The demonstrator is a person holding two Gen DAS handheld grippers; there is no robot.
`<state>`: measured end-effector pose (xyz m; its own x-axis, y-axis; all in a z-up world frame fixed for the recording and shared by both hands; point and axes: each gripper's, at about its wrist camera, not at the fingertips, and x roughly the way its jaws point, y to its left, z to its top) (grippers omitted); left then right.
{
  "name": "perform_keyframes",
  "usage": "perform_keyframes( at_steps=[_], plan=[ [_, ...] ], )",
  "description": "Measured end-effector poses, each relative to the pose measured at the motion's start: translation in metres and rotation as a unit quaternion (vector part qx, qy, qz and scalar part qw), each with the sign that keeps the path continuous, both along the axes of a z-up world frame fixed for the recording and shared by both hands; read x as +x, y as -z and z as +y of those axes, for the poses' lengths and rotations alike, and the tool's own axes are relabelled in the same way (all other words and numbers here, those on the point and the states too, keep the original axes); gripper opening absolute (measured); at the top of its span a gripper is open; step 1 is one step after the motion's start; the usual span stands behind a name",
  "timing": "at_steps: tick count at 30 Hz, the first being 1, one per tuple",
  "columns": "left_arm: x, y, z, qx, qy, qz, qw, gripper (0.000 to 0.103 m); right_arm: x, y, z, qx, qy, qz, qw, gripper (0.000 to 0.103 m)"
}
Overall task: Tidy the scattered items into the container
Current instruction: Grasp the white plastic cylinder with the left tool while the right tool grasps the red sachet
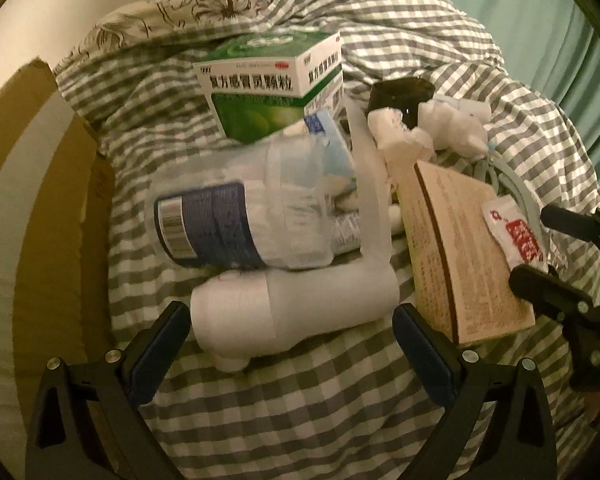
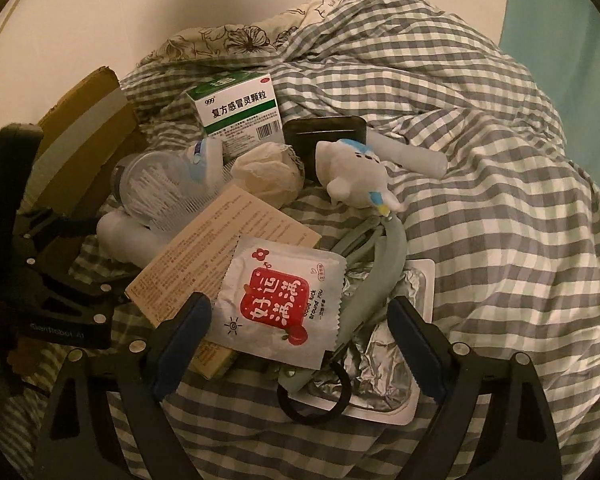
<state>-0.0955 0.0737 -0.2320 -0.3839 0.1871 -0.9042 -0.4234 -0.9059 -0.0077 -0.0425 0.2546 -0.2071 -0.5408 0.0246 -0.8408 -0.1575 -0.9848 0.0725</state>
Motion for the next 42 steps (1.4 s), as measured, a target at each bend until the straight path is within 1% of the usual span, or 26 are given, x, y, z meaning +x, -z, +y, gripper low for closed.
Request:
perform_keyframes(
  at_steps=[2, 6, 10, 13, 15, 16, 17, 18, 19, 20, 21, 22, 23, 26, 31, 36, 40, 42],
  plan=[
    [-0.002, -0.004, -0.001, 0.009, -0.009, 0.007, 0.9999, 0.103, -0.001, 0.000, -0.001, 0.001, -0.001, -0.001, 1.000, 0.090],
    [-0.009, -0.002, 0.002, 0.009, -0.011, 0.008, 0.9999, 0.103, -0.004, 0.000, -0.004, 0.005, -0.005, -0.006, 1.000, 0.089],
    [-0.017, 0.006, 0.003, 0.025, -0.021, -0.010, 0.9994, 0.103, -0.005, 0.002, -0.006, 0.012, -0.003, -0.007, 1.000, 0.088],
    [-0.020, 0.013, 0.002, 0.030, -0.024, -0.032, 0.9988, 0.103, -0.005, 0.002, -0.006, 0.022, 0.000, -0.006, 1.000, 0.076],
    [-0.018, 0.013, 0.000, 0.033, -0.021, -0.031, 0.9988, 0.103, -0.005, 0.001, -0.006, 0.036, 0.003, -0.007, 0.999, 0.064],
    [-0.017, 0.014, 0.000, 0.030, -0.016, -0.030, 0.9990, 0.103, -0.004, 0.001, -0.005, 0.043, 0.005, -0.008, 0.999, 0.061],
    [-0.016, 0.014, 0.000, 0.028, -0.012, -0.030, 0.9991, 0.103, -0.004, 0.001, -0.005, 0.047, 0.006, -0.009, 0.999, 0.055],
    [-0.014, 0.013, 0.000, 0.025, -0.011, -0.028, 0.9992, 0.097, -0.004, 0.001, -0.005, 0.053, 0.008, -0.009, 0.999, 0.048],
    [-0.012, 0.013, -0.002, 0.022, -0.012, -0.028, 0.9993, 0.094, -0.003, 0.001, -0.004, 0.059, 0.011, -0.010, 0.998, 0.045],
    [-0.010, 0.014, -0.004, 0.018, -0.013, -0.034, 0.9992, 0.086, -0.003, 0.001, -0.002, 0.062, 0.015, -0.011, 0.998, 0.041],
    [-0.007, 0.016, -0.004, 0.013, -0.013, -0.042, 0.9989, 0.075, -0.002, 0.001, 0.000, 0.063, 0.017, -0.012, 0.998, 0.038],
    [-0.005, 0.020, -0.008, 0.010, -0.012, -0.052, 0.9985, 0.067, -0.002, 0.002, 0.003, 0.064, 0.019, -0.013, 0.998, 0.037],
    [-0.005, 0.021, -0.010, 0.016, -0.012, -0.057, 0.9982, 0.061, -0.002, 0.002, 0.004, 0.062, 0.021, -0.013, 0.998, 0.036],
    [-0.004, 0.017, -0.016, 0.026, -0.010, -0.059, 0.9979, 0.059, -0.001, 0.001, 0.006, 0.066, 0.025, -0.011, 0.997, 0.028],
    [0.005, 0.009, -0.014, 0.020, 0.003, -0.045, 0.9988, 0.058, 0.001, -0.008, 0.004, 0.075, 0.026, 0.001, 0.997, 0.025],
    [0.016, -0.005, -0.020, 0.018, 0.012, -0.031, 0.9993, 0.057, 0.004, -0.026, 0.003, 0.088, 0.028, 0.025, 0.995, 0.024],
    [0.015, -0.022, -0.012, 0.016, 0.013, -0.002, 0.9998, 0.057, 0.006, -0.039, 0.003, 0.085, 0.032, 0.041, 0.995, 0.024],
    [0.019, -0.035, -0.015, 0.017, 0.015, 0.019, 0.9996, 0.057, 0.007, -0.044, 0.001, 0.084, 0.033, 0.047, 0.995, 0.024]
  ],
)
